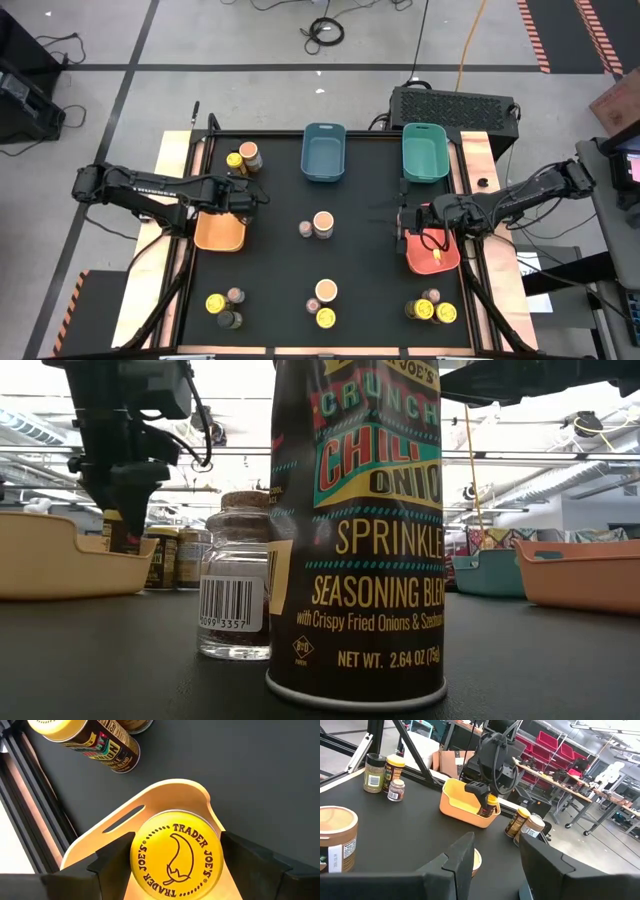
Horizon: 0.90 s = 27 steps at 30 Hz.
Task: Sort spices by type
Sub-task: Put the yellow seasoning can into the yellow bin
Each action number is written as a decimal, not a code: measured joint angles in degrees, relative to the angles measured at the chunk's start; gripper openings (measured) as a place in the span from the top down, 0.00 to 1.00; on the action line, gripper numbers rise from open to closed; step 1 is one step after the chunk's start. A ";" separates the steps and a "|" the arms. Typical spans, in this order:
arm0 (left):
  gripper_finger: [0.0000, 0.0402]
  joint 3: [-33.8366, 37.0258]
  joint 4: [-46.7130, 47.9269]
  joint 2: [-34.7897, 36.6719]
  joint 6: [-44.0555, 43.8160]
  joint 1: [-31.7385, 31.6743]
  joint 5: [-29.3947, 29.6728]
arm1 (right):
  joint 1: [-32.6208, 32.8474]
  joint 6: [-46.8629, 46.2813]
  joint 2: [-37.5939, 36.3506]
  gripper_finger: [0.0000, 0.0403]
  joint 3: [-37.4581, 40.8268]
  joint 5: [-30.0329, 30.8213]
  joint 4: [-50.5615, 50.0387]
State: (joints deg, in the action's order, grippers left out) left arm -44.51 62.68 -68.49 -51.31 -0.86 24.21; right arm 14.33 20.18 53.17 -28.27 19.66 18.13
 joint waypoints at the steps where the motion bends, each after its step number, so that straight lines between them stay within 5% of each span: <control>1: 0.27 0.00 0.07 0.00 0.78 0.00 0.00 | 0.01 0.00 0.00 0.63 0.00 -0.01 -0.02; 20: 0.27 -9.19 6.17 0.00 5.94 0.02 5.89 | 0.01 0.04 0.00 0.63 0.00 -0.01 0.29; 27: 0.27 -22.14 6.68 0.07 10.21 3.64 -9.07 | 0.01 0.09 0.00 0.63 0.02 0.00 0.55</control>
State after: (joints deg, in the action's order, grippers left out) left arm -66.65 69.36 -68.42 -41.10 2.77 15.14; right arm 14.33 20.27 53.17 -28.25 19.66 18.68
